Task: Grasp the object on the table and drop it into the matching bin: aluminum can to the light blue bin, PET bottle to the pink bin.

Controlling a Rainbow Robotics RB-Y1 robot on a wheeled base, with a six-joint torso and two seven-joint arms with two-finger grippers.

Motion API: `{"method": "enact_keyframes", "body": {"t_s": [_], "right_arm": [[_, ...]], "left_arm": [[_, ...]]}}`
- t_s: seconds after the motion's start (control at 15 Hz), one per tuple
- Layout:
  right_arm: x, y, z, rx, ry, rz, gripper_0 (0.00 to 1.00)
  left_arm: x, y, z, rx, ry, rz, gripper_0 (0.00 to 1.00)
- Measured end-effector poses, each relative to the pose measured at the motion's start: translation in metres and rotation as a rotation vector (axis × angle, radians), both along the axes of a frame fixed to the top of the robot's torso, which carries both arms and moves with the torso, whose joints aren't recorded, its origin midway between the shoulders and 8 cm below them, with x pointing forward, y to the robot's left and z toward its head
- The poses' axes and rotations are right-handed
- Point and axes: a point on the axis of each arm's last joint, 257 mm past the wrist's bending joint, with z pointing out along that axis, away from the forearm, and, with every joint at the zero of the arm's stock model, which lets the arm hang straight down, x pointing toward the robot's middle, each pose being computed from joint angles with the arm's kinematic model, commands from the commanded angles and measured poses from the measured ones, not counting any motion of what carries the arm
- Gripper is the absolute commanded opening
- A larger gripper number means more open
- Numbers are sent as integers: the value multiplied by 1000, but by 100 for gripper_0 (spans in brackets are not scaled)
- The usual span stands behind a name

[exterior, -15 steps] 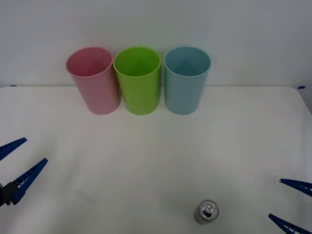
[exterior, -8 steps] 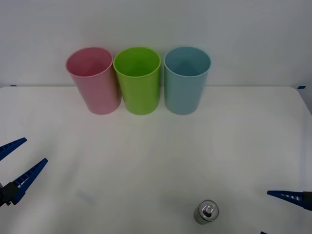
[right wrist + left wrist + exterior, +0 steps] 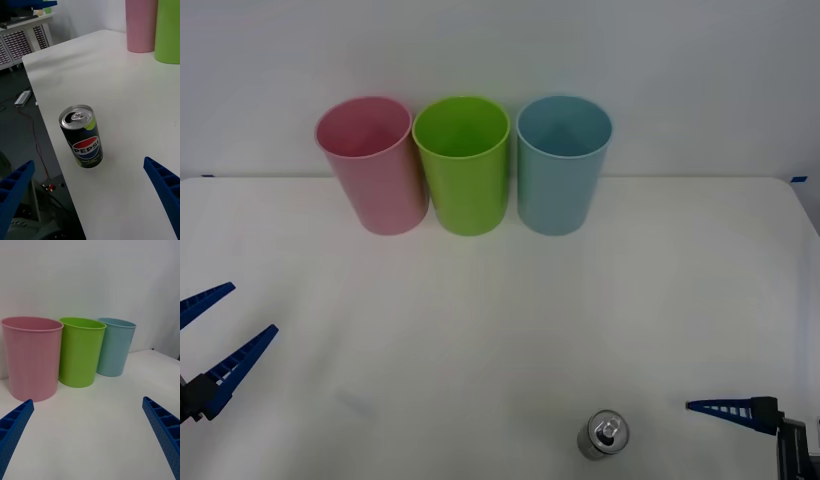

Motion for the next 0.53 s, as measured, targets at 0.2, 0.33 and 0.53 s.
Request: {"method": "enact_keyframes", "body": {"t_s": [0.2,0.33,0.53], "right_arm": [[2,13,-8,-7,-1,20,100],[3,22,-13,-9,-1,22,100],[5,32,-24,-11,3,24,100]], "left_arm": [[0,0,0,0,0,0,100],[0,0,0,0,0,0,100],[0,0,0,0,0,0,100]]}}
